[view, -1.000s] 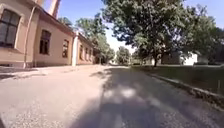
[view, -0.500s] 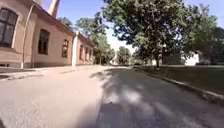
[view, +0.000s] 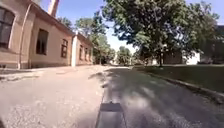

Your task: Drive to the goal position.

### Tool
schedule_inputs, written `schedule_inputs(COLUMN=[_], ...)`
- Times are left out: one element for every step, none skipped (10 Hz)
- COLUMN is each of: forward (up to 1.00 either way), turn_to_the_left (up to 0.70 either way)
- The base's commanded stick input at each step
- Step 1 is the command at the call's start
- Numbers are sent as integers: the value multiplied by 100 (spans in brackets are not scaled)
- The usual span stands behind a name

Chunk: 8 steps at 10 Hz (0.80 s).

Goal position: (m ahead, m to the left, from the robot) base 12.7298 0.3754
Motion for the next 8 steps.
schedule_inputs(forward=[70, 70, 70, 70, 70, 70, 70, 70], turn_to_the_left=[0, 0, 0, 0, 0, 0, 0, 0])
